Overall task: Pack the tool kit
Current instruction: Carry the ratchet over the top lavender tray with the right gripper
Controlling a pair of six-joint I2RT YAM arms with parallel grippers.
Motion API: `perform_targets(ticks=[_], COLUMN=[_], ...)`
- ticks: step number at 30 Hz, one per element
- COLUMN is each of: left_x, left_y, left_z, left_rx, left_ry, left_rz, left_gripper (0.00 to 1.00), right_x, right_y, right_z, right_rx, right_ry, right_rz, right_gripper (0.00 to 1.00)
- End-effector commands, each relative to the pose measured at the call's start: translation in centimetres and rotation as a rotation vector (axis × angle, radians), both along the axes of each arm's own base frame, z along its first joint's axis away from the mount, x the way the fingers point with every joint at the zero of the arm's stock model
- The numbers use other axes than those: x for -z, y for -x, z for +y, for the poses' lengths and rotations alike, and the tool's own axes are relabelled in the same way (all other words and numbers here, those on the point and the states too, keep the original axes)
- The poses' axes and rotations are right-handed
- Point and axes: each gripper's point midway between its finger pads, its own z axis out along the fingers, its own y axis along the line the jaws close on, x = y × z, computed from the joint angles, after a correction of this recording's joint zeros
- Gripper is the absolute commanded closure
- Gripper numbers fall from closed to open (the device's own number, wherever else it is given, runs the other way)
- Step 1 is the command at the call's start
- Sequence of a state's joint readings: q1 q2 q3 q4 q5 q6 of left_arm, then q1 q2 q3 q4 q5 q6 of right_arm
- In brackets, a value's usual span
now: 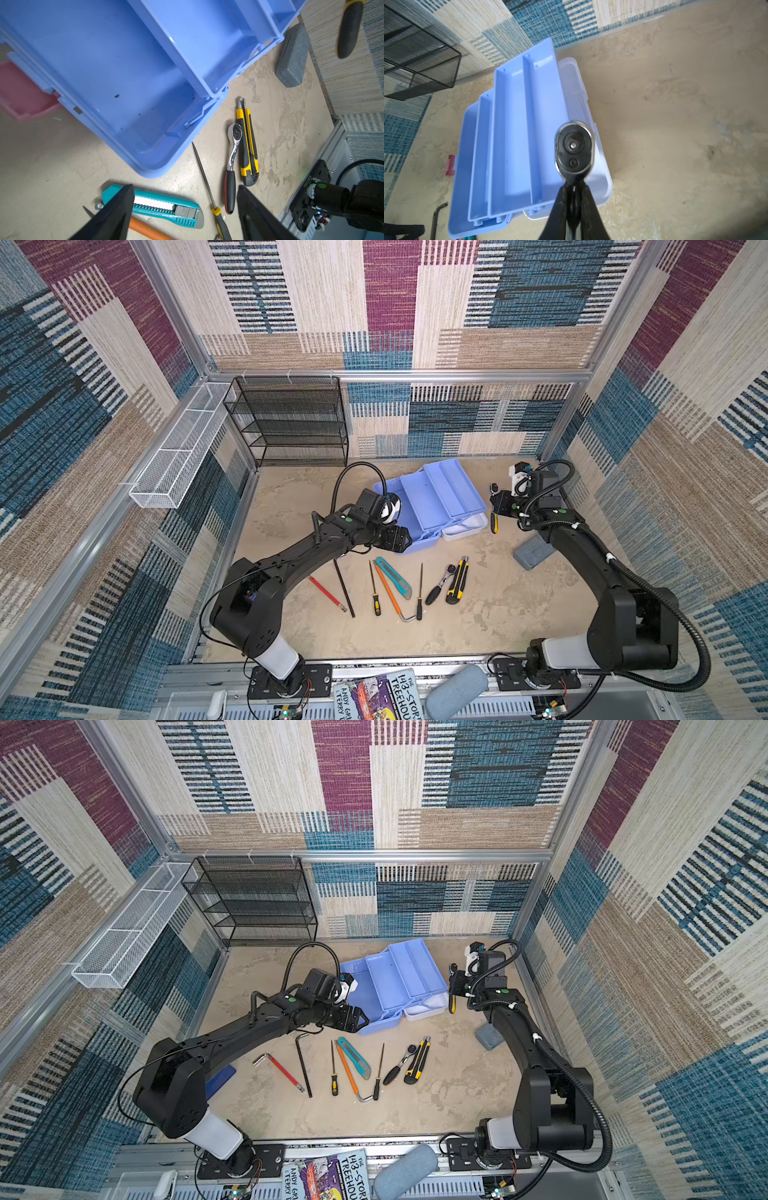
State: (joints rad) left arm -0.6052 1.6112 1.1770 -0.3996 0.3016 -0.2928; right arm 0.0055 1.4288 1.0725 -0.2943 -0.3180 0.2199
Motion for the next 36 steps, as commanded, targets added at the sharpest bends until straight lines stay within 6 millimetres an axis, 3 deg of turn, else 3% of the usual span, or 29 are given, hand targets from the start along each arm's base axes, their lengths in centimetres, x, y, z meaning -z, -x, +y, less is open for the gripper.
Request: perform_targets(ticks=[1, 7, 13, 26, 36], left_x=[0.3, 0.8, 0.9, 0.8, 2.1], left_y=[0.6, 1.5, 2.1, 1.9, 3.4], left_z=[-0.1, -1.4, -2.2, -2.7, -4.0], left_rx=[0.027, 0.049, 0.058, 0.050, 0.110], left_ry=[-0.032, -0.050, -0.056, -0.066, -0.174], left_rz=[-0.014, -0.009, -0.004, -0.004, 0.001], left_gripper=[0.19, 0.19, 0.19, 0.19, 0.21], right_x=[-2.8, -3.8, -2.4, 1.7, 4.0], right_y=[-2.1, -5.0, -6.9, -8.1, -8.9], right_z=[2.1, 6.8, 10.5, 13.3, 13.1], right_rx=[-0.103, -0.229, -0.299, -0.342, -0.306], right_ry=[-0.041, 0.011, 0.001, -0.033, -0.026], right_rz=[-0.107, -0.144, -0.112, -0.028, 0.040], right_gripper=[0.95, 0.95, 0.96, 0.95, 0.86])
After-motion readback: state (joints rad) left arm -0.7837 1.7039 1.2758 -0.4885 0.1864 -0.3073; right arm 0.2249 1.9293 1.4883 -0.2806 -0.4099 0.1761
